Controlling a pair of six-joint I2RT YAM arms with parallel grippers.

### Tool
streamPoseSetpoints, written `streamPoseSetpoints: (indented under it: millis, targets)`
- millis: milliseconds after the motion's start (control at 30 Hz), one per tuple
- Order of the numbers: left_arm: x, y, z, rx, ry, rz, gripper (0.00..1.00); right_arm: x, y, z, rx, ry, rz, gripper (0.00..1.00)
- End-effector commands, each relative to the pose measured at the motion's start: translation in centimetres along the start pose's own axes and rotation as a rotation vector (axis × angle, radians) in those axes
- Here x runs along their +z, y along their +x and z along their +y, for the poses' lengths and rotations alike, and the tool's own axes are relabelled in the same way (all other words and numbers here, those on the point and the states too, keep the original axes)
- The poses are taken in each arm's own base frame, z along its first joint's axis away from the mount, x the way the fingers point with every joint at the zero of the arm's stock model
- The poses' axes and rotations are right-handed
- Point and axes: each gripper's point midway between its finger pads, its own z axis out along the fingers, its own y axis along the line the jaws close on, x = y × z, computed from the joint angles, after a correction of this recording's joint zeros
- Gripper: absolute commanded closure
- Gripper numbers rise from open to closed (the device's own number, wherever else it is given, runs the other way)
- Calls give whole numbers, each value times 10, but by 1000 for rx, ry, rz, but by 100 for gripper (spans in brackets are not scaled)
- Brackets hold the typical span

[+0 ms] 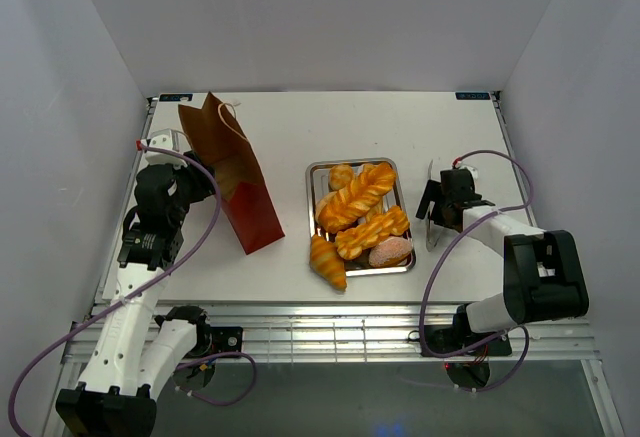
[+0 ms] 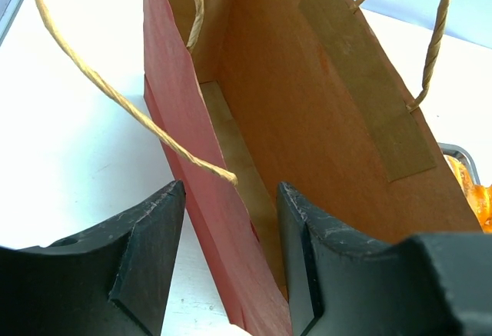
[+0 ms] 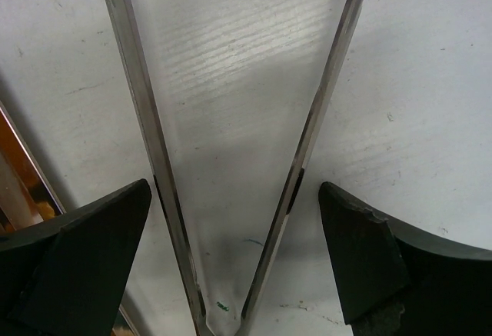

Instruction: Place the fake bread into the paper bag

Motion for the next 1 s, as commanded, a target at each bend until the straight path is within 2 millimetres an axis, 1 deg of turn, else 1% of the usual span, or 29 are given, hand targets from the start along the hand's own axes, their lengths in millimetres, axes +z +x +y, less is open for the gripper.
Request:
streamPoseSetpoints:
  millis: [0,100,300,333,400,467,567,667,800,867,900,967]
  targets:
    - [-4,-2,-3,1,22,-16,38,2,-9,-3,15,32,-7,5]
    - [-4,-2,-2,1,21,-18,38,4,-8,-3,7,38,1,6]
    - [-5,-2,-3,0,26,-19,37,8,-5,-4,-7,46,21,13]
    - [-5,-1,-3,0,27,-17,37,8,-4,-4,-11,46,27,15]
    - [-5,-1,-3,0,30,-17,37,7,-7,-3,-12,45,25,18]
    - [-6,-3,-3,0,30,-23,37,6,-7,-3,-20,45,27,23]
    - [-7,-1,-3,0,31,-21,37,5,-6,-3,-26,45,33,29]
    - [-7,-2,-4,0,35,-22,37,1,-7,-3,-26,40,30,32]
    - [-7,-1,-4,-2,33,-22,37,-7,-11,0,-26,26,19,35]
    - [-7,-1,-3,-2,32,-22,37,-13,-19,2,-24,21,0,36]
    - [-7,0,-3,-1,31,-20,37,-16,-19,1,-29,22,7,36]
    - [-7,0,-3,-2,30,-21,37,-23,-29,3,-31,15,-16,37]
